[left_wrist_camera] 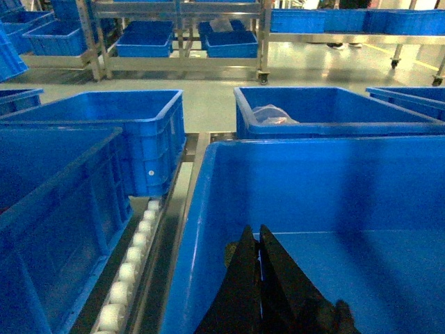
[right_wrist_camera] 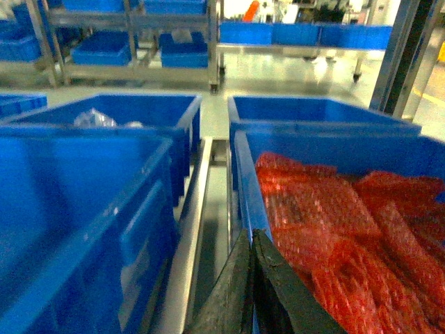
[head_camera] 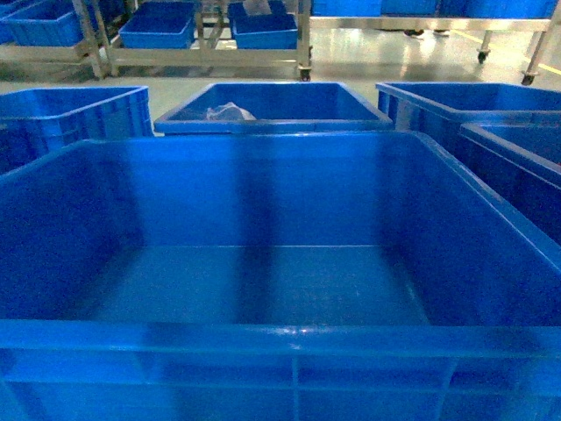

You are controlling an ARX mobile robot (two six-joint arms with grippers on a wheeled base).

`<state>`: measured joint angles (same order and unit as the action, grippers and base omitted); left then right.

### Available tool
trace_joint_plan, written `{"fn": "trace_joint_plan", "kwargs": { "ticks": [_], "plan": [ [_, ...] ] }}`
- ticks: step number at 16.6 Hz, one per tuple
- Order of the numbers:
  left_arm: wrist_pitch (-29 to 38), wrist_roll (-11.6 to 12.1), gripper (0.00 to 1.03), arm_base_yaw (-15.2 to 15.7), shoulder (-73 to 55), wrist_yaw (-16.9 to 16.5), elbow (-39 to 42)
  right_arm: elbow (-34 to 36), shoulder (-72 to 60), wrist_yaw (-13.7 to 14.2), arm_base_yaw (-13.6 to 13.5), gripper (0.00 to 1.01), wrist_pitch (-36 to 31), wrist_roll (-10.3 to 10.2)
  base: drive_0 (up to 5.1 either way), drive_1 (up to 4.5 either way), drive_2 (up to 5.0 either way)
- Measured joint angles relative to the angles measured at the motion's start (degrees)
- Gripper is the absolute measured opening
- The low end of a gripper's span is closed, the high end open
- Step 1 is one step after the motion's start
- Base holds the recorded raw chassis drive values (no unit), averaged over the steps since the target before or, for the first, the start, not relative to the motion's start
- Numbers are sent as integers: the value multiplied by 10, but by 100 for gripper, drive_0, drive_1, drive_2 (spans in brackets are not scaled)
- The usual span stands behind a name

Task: Place box next to blue box on left shelf

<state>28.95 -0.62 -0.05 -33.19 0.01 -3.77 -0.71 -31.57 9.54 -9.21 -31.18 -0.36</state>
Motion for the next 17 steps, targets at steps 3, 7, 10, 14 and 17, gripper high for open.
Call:
{"fn": "trace_joint_plan", "kwargs": {
  "ticks": [3,7,10,14,17],
  "plan": [
    [-29,0,2,0,40,0,10,0,43,-22,21,2,45,0,0,0,0],
    [-59,0,2,0,98,0,29,0,129,-95,91,2,124,0,0,0,0],
    [-113,0,2,0,153,0,29,0,172,-95,92,2,167,0,0,0,0],
    [-161,0,2,0,203,0,29,0,212,-95,92,2,208,0,0,0,0],
    [-187,0,2,0,230,0,29,0,314,-96,92,2,309,0,0,0,0]
  ]
}}
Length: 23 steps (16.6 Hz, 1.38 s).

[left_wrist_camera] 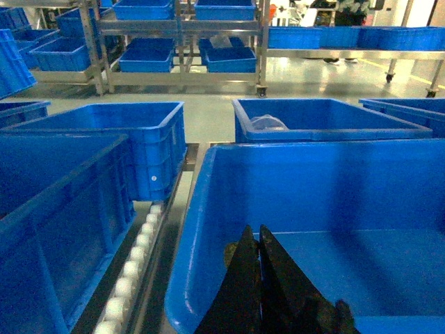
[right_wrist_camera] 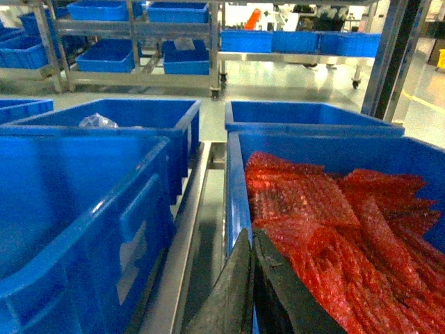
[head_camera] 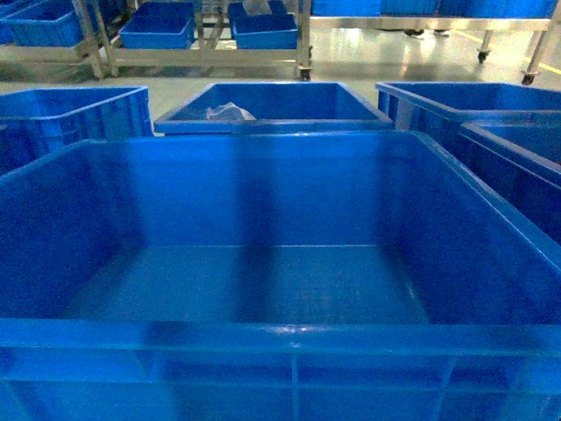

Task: Place box next to blue box on left shelf

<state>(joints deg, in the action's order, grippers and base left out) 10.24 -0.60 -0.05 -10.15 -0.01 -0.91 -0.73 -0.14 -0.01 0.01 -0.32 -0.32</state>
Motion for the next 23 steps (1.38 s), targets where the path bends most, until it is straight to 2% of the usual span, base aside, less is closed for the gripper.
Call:
{"fn": "trace_joint_plan", "kwargs": {
  "ticks": [1,2,3,4,8,9,16,23],
  "plan": [
    [-39,0,2,0,30,0,0,0,-2,0,0,2,7,0,0,0,0],
    [-108,0,2,0,85,0,0,0,-1,2,0,2,10,0,0,0,0],
    [-94,0,2,0,95,2,-2,0,-1,0,0,2,4,0,0,0,0],
    [-111,0,2,0,95,0,0,0,-1,2,0,2,9,0,0,0,0],
    [-106,0,2,0,95,0,0,0,-1,0,0,2,6,0,0,0,0],
    [-106,0,11,0,95,0,0,0,-1,0,0,9,6,0,0,0,0],
    [-106,0,100,0,95,0,0,0,-1,0,0,99,6,0,0,0,0],
    [-106,2,98,0,95,0,0,0,-1,0,0,98,6,0,0,0,0]
  ]
}}
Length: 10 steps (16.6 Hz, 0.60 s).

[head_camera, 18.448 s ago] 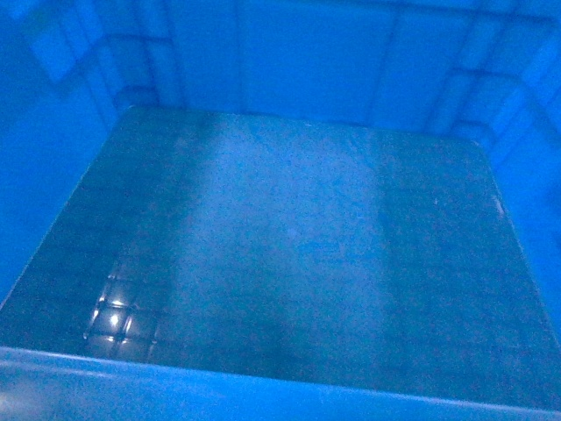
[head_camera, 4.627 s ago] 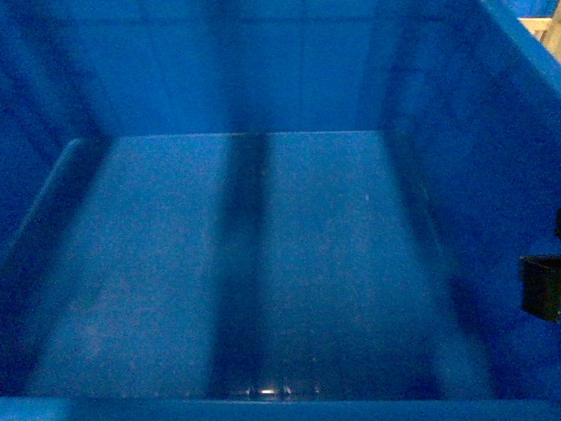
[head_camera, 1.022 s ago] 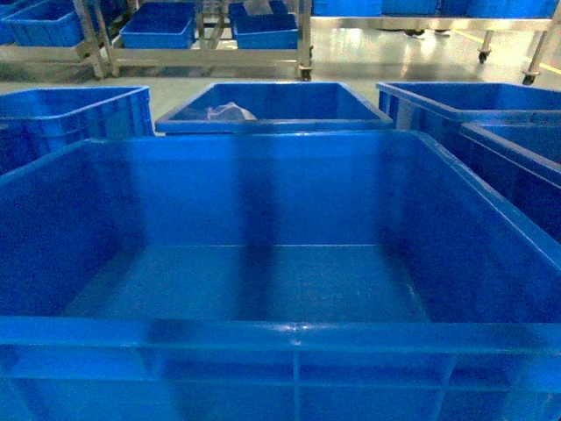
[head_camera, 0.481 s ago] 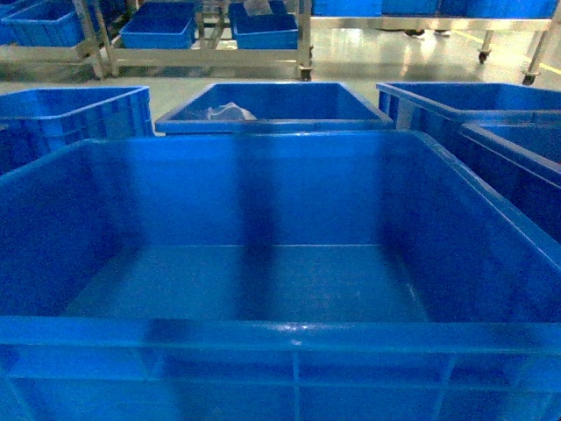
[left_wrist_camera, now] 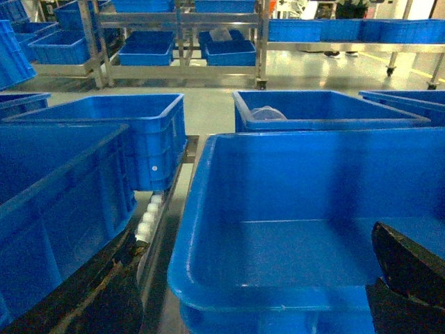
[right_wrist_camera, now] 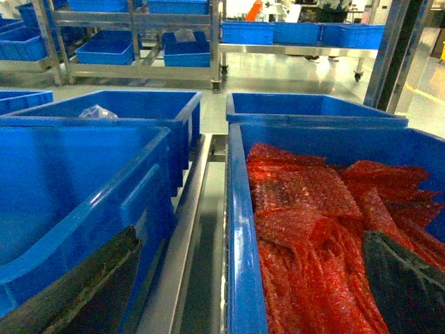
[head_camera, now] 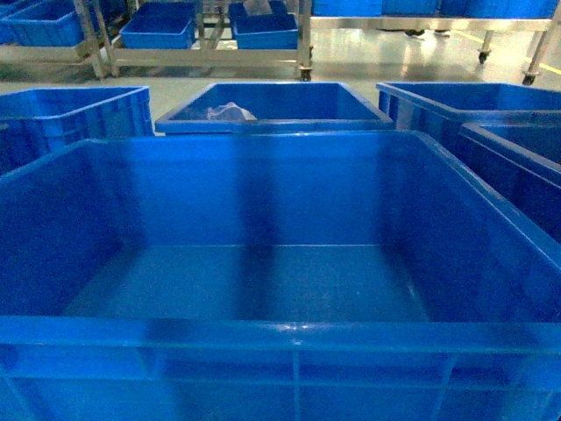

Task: Place box next to blue box on left shelf

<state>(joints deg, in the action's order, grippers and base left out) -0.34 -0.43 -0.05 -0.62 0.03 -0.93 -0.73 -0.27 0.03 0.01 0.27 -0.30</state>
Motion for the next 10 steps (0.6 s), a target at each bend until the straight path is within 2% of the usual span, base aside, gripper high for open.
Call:
{"fn": "trace_joint_plan", "kwargs": {
  "ticks": [10],
  "plan": [
    [0,0,98,0,0,0,0,0,0,0,0,98,0,0,0,0,0]
  ]
}}
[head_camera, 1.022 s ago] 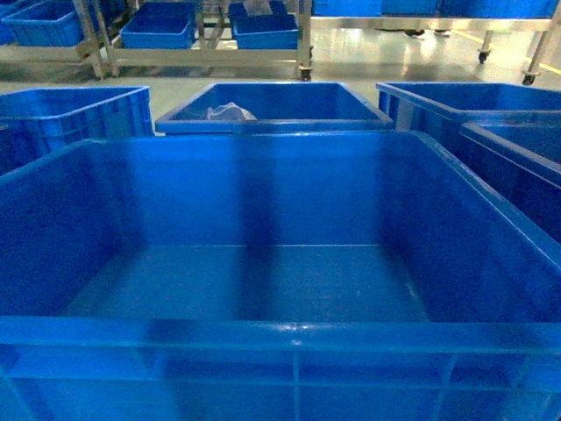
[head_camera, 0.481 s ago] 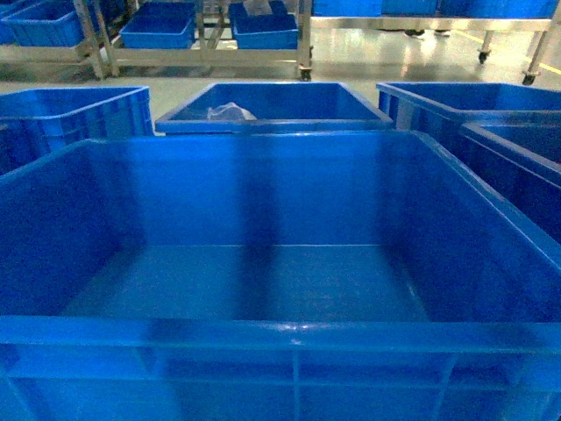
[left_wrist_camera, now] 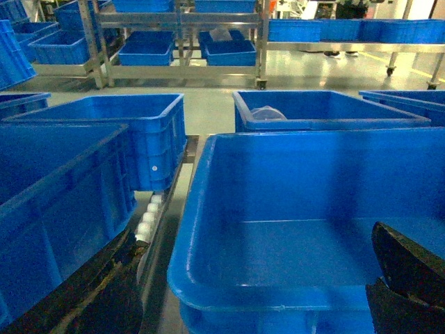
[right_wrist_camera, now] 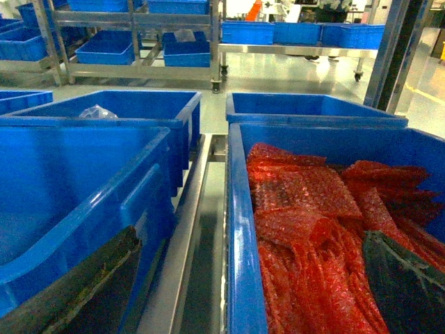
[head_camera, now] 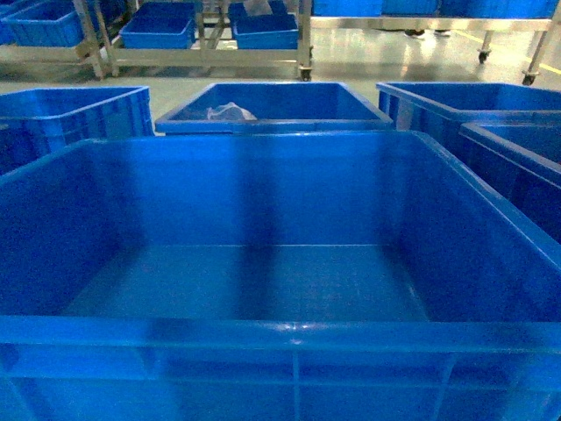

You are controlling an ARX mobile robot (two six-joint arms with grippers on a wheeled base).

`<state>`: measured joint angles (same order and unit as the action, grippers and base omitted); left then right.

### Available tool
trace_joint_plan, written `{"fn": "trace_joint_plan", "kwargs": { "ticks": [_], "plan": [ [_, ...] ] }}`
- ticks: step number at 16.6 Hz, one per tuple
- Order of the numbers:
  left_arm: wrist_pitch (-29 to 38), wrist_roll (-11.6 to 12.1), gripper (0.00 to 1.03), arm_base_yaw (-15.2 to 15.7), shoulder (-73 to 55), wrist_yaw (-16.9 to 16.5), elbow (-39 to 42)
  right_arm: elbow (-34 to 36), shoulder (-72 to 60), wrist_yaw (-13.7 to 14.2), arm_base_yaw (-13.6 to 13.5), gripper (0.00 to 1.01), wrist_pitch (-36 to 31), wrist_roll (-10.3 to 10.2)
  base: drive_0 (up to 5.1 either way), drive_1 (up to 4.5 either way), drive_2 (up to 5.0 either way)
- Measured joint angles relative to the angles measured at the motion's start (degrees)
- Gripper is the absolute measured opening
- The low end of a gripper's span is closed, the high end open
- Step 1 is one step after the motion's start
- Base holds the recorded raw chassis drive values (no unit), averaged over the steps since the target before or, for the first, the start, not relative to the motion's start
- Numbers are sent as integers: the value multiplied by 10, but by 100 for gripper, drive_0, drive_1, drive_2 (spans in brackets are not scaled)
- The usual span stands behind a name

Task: Place box next to blue box on left shelf

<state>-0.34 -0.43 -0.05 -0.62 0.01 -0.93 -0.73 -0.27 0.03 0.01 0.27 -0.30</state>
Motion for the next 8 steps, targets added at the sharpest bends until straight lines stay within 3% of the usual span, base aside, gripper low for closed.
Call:
{"fn": "trace_joint_plan", "kwargs": {
  "ticks": [8],
  "plan": [
    [0,0,98,0,0,0,0,0,0,0,0,98,0,0,0,0,0]
  ]
}}
